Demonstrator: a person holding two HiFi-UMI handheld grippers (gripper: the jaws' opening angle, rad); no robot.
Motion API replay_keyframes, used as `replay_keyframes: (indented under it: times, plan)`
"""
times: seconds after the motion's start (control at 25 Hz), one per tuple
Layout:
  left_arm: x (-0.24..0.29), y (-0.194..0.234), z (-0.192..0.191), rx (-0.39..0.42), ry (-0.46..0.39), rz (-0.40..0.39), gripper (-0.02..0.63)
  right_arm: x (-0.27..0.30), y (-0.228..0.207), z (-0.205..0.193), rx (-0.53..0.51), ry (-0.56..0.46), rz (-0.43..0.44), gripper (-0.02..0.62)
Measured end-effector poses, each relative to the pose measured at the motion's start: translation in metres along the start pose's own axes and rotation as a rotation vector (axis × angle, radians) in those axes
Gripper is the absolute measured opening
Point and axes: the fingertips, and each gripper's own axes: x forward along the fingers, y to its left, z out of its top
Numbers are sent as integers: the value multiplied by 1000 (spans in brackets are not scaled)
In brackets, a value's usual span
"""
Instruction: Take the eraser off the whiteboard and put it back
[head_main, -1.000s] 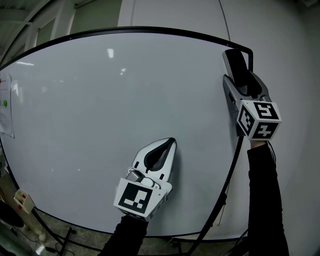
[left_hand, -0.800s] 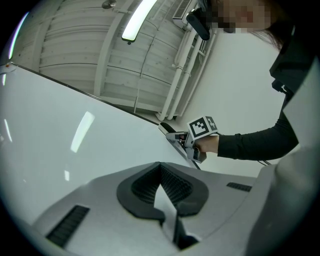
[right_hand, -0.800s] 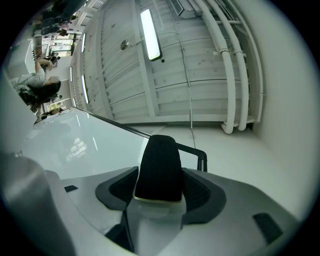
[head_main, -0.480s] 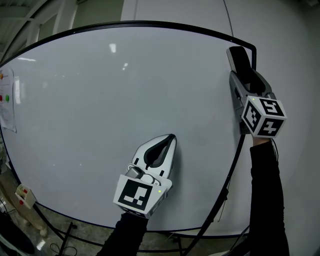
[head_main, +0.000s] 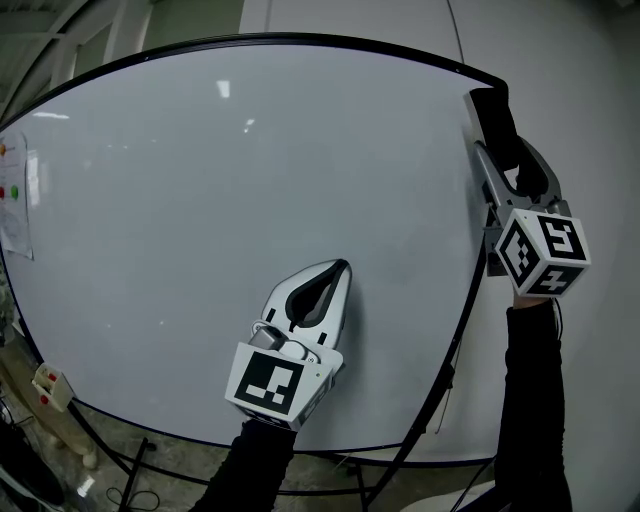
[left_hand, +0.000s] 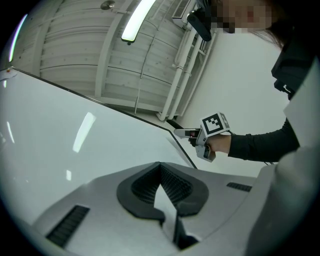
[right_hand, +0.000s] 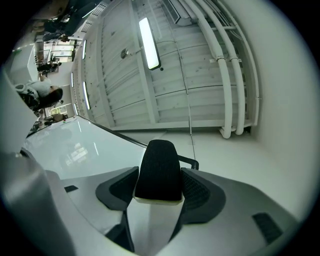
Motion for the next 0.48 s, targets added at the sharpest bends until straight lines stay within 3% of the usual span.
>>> replay_keyframes:
  times: [0.48]
  plan:
    - [-5,-4,-3,-7,17,14,6,-51,7,25,9,-58,-5,276]
